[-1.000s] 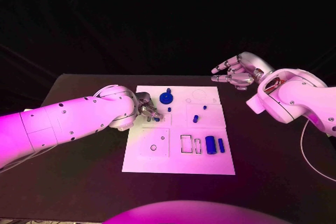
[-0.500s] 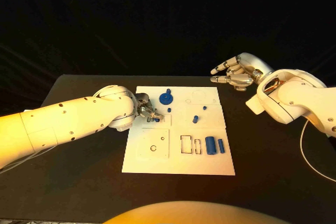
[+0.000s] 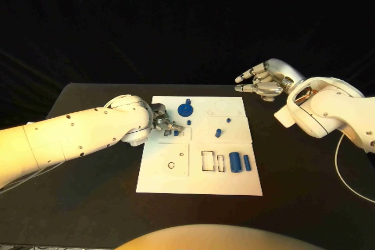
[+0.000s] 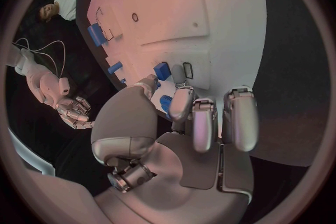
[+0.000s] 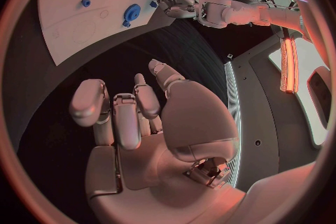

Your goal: Assemble the parts on the task board

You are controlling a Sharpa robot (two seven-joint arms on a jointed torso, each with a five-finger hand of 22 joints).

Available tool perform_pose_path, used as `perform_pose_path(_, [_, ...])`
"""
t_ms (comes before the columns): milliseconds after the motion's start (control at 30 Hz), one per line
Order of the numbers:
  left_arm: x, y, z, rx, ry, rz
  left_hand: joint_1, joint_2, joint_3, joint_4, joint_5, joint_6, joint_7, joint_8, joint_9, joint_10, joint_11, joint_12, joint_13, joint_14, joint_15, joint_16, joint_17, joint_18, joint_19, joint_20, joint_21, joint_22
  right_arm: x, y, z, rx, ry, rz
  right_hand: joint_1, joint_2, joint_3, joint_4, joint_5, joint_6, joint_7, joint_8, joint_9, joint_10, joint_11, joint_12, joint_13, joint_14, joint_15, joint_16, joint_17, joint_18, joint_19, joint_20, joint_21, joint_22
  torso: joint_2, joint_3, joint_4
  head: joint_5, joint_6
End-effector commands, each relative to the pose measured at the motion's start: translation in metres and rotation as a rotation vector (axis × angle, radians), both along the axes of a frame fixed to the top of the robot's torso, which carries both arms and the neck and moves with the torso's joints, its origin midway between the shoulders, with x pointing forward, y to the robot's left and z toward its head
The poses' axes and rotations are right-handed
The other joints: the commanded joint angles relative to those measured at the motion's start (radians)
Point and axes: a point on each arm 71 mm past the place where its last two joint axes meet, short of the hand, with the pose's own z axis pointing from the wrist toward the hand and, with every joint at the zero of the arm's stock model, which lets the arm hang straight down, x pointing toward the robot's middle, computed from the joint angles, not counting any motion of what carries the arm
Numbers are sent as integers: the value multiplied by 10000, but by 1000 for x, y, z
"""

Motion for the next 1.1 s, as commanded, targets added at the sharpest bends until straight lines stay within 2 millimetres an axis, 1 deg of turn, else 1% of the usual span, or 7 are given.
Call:
perform_pose_path(33, [-1,-3,1,-239,-5,59,-140,75,-227,3,-25,80,3,-21,-15,87,-3,59,18,1054,-55,24,2629,-58,533,-61,54,1250,0,1,0,47,-26,81,-75,-16,-6,67,-64,-21,12,31,17,-67,9,-35,-16,559,-40,-40,345,98,-69,23,-47,-8,-2,-1,-6,2,5])
perform_pose_path(467, [0,-3,7,-628,-195,156,-84,152,-534,-30,-6,25,16,-33,-35,17,-1,-71,-100,1054,-49,24,2629,-42,509,-60,-6,1193,1,1,0,39,-6,90,-74,-12,-4,70,-72,-21,10,32,18,-66,7,-33,-15,556,-39,-50,331,104,-82,23,-64,-37,4,-8,0,-28,24])
perform_pose_path(700, [7,5,30,-550,107,48,511,281,-1031,-24,29,-707,273,-178,-83,-950,204,-1412,-1446,1054,118,24,2629,77,291,66,-475,697,2,0,-1,29,19,47,-74,-12,-4,70,-72,-21,10,32,18,-66,7,-33,-15,556,-39,-50,331,104,-82,23,-64,-37,-1,-7,-10,6,61])
perform_pose_path(833, [15,12,48,-410,517,-122,894,427,-1333,-14,31,-1385,582,-592,-361,-1632,473,-2150,-2188,1054,338,24,2629,189,52,254,-971,190,4,0,-1,23,34,26,-74,-12,-4,70,-72,-21,10,32,18,-66,7,-33,-15,556,-39,-50,331,104,-82,23,-64,-37,-1,-3,-9,9,77])
perform_pose_path(867, [17,15,52,-401,613,-134,1024,437,-1384,-35,35,-1461,626,-663,-425,-1717,524,-2227,-2276,1054,380,24,2629,212,13,283,-1054,110,4,0,-2,22,38,24,-69,-8,0,69,-74,-20,9,33,19,-69,6,-38,-20,555,-40,-56,323,104,-83,23,-67,-40,1,2,-17,24,116])
perform_pose_path(967, [26,21,66,-334,958,-201,1270,494,-1551,-33,36,-1717,776,-912,-634,-1896,641,-2358,-2445,1054,480,24,2629,251,-63,387,-1231,-51,5,0,-2,16,49,21,-68,-8,1,69,-74,-20,8,33,20,-69,6,-39,-21,554,-40,-57,322,104,-83,23,-68,-41,1,0,-20,17,136])
perform_pose_path(1100, [43,26,82,-57,1146,-213,1556,639,-1660,-59,51,-1775,860,-1054,-809,-2031,723,-2423,-2563,1054,561,24,2629,291,-127,476,-1392,-191,6,0,-3,12,52,7,-58,-2,7,65,-70,-19,6,35,21,-71,3,-42,-24,554,-41,-58,321,105,-84,23,-72,-46,2,-8,14,9,189])
